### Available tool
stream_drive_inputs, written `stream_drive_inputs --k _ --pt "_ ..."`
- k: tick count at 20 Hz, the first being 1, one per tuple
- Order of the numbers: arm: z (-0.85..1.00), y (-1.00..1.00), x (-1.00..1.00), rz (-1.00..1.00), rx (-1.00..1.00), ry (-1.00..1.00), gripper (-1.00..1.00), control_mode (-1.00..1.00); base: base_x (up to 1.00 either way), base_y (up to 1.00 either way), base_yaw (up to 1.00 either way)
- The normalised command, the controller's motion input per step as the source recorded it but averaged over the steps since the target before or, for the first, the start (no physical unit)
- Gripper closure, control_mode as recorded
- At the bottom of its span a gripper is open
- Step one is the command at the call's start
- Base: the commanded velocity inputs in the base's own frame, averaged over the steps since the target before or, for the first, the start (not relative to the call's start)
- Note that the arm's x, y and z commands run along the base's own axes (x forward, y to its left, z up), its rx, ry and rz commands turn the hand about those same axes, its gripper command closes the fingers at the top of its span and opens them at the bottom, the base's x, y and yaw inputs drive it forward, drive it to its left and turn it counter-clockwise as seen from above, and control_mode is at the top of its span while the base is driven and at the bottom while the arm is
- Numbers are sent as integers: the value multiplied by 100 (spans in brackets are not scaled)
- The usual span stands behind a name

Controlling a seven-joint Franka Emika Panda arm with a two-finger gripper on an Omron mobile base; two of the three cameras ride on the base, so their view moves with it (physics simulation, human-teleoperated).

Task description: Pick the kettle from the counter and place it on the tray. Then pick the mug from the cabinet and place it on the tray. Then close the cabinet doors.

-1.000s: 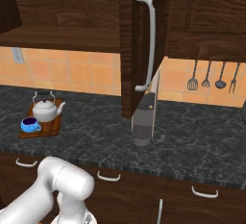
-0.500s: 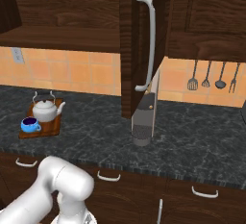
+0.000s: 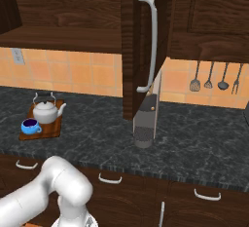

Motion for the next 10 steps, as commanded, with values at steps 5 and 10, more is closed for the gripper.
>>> stream_drive_inputs --k 5,10 --pt "-22 42 99 -7 -3 25 100 -100 0 0 0" --pt "-10 -31 67 -9 0 12 100 -100 0 0 0"
